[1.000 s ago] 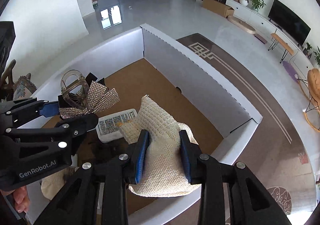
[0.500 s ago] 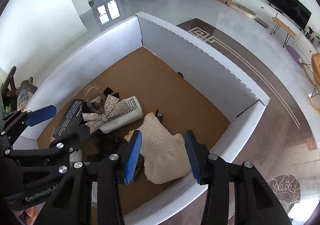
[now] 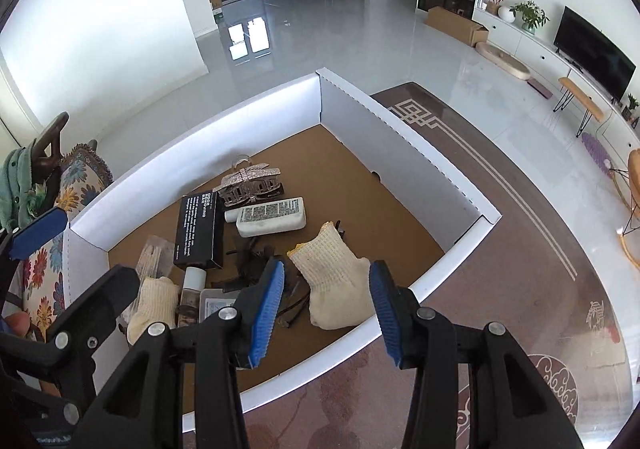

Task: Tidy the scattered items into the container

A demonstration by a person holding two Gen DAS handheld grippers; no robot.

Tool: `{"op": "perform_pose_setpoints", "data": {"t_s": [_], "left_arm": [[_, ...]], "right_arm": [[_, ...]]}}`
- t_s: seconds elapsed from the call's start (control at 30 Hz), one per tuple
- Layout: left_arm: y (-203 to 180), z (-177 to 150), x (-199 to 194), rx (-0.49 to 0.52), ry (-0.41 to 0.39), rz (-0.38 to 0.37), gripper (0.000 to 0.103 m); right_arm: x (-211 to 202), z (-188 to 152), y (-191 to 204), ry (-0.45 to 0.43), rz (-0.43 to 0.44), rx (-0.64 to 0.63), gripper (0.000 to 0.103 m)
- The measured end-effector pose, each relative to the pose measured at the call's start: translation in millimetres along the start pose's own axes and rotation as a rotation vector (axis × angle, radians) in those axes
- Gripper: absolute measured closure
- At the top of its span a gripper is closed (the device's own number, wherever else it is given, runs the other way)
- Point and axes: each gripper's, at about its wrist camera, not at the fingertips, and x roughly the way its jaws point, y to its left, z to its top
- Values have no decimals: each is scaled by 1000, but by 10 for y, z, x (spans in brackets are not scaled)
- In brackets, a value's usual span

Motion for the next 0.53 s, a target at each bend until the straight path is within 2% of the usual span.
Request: {"op": "perform_pose_setpoints", "data": {"t_s": [0.23, 0.4, 0.47, 0.53], "left_arm": [[-54, -60, -142, 6, -36, 22, 0], [-43, -111, -96, -26, -2, -4, 0], [-21, -159, -95, -49, -13, 42, 0], [26, -191, -95, -82, -25, 27, 0]], "right_arm": [[-3, -31, -27, 1, 0, 9, 57], [1, -69, -64, 1, -11, 11, 57], [2, -89, -87, -3, -12, 20, 57], [9, -105, -104, -5, -10, 32, 57]]}}
